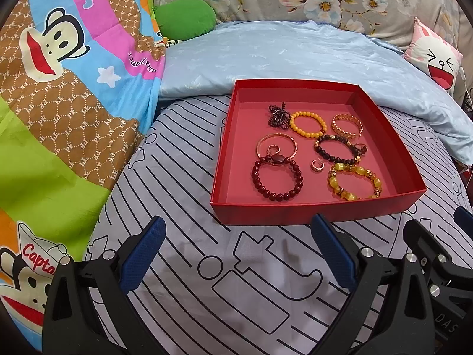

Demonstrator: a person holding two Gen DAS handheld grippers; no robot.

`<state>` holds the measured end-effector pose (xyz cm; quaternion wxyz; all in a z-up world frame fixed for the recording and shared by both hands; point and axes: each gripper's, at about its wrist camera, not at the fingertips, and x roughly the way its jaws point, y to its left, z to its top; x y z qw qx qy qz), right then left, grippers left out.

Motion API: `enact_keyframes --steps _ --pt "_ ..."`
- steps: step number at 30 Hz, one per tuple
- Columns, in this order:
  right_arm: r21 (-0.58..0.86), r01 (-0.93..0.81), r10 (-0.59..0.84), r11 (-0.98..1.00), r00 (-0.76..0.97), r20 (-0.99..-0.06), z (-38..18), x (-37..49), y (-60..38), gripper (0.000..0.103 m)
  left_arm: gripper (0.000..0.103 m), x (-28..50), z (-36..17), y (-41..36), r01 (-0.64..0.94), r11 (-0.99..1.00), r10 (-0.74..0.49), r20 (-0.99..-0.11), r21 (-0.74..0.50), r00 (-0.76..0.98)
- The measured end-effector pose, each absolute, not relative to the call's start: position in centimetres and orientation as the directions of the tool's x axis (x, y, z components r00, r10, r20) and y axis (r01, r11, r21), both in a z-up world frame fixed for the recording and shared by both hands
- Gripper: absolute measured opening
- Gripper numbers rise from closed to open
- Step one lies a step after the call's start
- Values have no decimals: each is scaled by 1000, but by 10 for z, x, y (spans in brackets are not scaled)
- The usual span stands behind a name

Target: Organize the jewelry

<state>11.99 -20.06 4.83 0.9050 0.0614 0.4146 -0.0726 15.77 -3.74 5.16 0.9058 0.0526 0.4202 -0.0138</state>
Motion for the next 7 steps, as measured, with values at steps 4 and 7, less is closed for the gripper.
enact_keyframes --steps 4,7 --pt "52 183 -80 982 644 -760 49 120 -200 97 94 156 53 -38 72 993 22 -758 91 652" --pt "49 184 -83 982 645 -760 50 119 -200 97 91 156 52 -37 76 994 11 -764 79 646"
